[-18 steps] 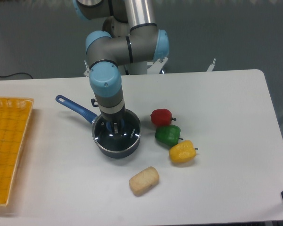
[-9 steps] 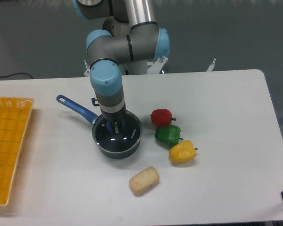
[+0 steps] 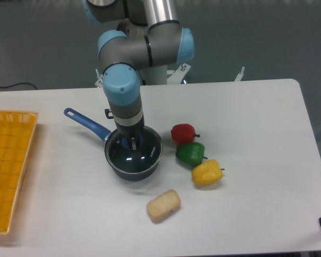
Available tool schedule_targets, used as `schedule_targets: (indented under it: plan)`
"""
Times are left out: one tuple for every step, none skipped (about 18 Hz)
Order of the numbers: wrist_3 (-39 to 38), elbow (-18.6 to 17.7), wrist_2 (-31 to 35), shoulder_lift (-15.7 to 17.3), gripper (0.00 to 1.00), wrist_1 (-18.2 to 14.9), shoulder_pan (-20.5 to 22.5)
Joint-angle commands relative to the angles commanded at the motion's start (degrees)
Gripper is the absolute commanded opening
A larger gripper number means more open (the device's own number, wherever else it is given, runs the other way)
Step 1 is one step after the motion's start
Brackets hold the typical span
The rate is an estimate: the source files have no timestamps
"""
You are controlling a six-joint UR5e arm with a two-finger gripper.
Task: Open the lid
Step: 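Lift the glass lid up off the saucepan by its knob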
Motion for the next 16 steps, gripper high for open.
schedule_targets:
  plan:
    - [0.00, 0.70, 0.00, 0.17, 0.67, -0.97, 0.09]
    - [0.00, 1.23, 0.00, 0.35, 0.67, -1.93, 0.70]
    - [0.00, 1.67, 0.00, 0.44, 0.67, -2.90, 0.88]
    - [0.00, 1.94, 0.00, 0.70, 0.67, -3.52, 0.88]
    - [0.00, 2.03, 0.00, 0.97, 0.67, -4.05, 1.23]
    - [0.00, 2.03, 0.00, 1.05, 0.67, -4.49, 1.23]
    - [-0.09, 2.12, 0.00, 1.14, 0.67, -5.19, 1.23]
    - [-0.35, 2.38, 0.00, 1.40, 0.67, -6.15, 1.32]
    - [-0.44, 2.90, 0.00, 1.49, 0.67, -7.64, 1.32]
    - [-0.61, 3.69, 0.00, 1.50, 0.67, -9.57, 1.67]
    - [-0.70, 4.57, -0.09, 1.50, 0.67, -11.59, 1.93]
    - [-0.70, 5.45, -0.09, 1.50, 0.67, -13.44, 2.20]
    - [-0.70, 5.89, -0.09, 1.58, 0.67, -14.94, 2.46]
    - [-0.70, 6.42, -0.09, 1.50, 0.67, -16.08, 2.55]
    - [-0.70, 6.68, -0.09, 1.58, 0.67, -16.88, 3.07]
    - [-0.70, 6.77, -0.09, 1.58, 0.67, -17.58, 3.69]
